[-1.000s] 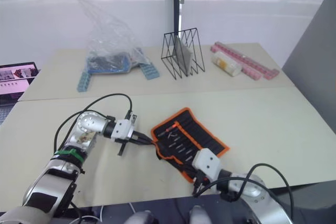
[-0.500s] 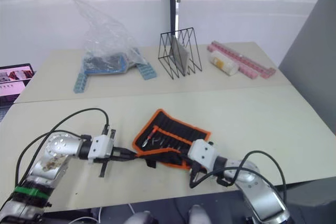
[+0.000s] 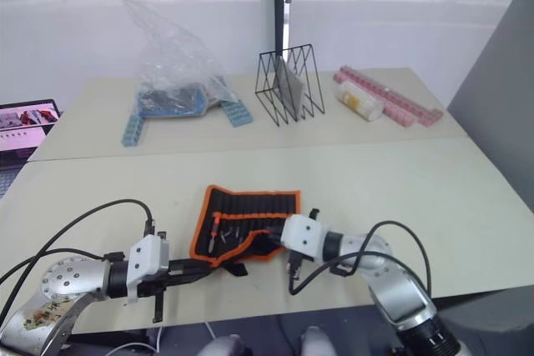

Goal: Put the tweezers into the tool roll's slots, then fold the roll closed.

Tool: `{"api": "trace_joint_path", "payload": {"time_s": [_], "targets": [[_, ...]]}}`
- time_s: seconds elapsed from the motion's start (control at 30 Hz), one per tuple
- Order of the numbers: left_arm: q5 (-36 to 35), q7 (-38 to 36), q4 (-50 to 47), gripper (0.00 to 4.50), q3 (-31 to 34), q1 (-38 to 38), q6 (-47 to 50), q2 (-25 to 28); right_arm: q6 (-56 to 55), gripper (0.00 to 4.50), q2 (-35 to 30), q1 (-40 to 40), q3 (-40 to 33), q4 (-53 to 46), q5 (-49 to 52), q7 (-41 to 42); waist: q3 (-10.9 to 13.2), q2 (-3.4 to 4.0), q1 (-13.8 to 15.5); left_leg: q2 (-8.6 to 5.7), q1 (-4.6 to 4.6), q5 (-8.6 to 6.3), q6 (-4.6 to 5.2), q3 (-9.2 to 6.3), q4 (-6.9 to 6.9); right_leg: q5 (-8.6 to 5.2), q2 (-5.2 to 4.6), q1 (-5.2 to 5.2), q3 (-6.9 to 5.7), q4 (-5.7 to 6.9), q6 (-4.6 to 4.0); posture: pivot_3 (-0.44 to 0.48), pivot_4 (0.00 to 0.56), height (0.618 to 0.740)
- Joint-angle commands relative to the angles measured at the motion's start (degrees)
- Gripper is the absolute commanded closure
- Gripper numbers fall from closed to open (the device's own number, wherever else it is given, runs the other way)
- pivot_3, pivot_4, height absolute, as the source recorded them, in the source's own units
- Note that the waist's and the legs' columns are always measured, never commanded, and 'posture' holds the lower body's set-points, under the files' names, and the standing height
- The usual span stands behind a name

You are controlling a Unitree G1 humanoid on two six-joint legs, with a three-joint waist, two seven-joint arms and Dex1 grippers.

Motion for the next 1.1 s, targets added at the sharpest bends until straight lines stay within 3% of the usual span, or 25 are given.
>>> {"api": "trace_joint_path", "payload": {"time_s": [0.03, 0.37, 0.8, 1.1], "targets": [[-1.02, 1.32, -0.8, 4.47, -1.02, -1.95, 2.44, -0.44, 0.32, 4.5, -0.55, 0.44, -2.59, -1.45, 2.1, 0.5, 0.0, 0.0, 0.0, 0.0, 0.0, 0.0, 0.0, 0.0, 0.0, 0.0, 0.01, 0.0, 0.0, 0.0, 0.0, 0.0, 0.15, 0.724], [-2.19, 3.57, 6.49, 4.47, -5.41, -10.55, 13.4, -3.4, 8.56, 4.5, 0.22, 0.37, -5.58, -0.75, 3.24, -2.13, 0.0, 0.01, 0.23, -0.01, 0.0, 0.0, -0.01, 0.0, 0.0, 0.01, 0.0, 0.0, -0.01, 0.01, -0.01, 0.0, 0.15, 0.724], [0.62, 4.58, 10.14, 4.47, -7.54, -14.22, 14.06, -3.33, 15.53, 4.5, 1.98, 1.73, -4.47, -2.86, 3.07, -4.43, 0.0, 0.01, 0.36, -0.01, -0.01, 0.01, -0.04, 0.0, -0.01, 0.01, -0.01, -0.05, 0.05, 0.01, -0.02, 0.0, 0.15, 0.724], [1.37, 2.51, 13.96, 4.47, -6.61, -17.78, 12.83, -0.33, 17.89, 4.5, 2.86, 1.82, -3.76, -3.61, 3.91, -4.61, -0.01, 0.01, 0.28, -0.01, -0.01, 0.01, -0.05, 0.0, -0.04, 0.01, 0.01, -0.08, 0.05, 0.02, -0.02, 0.0, 0.15, 0.724]]}}
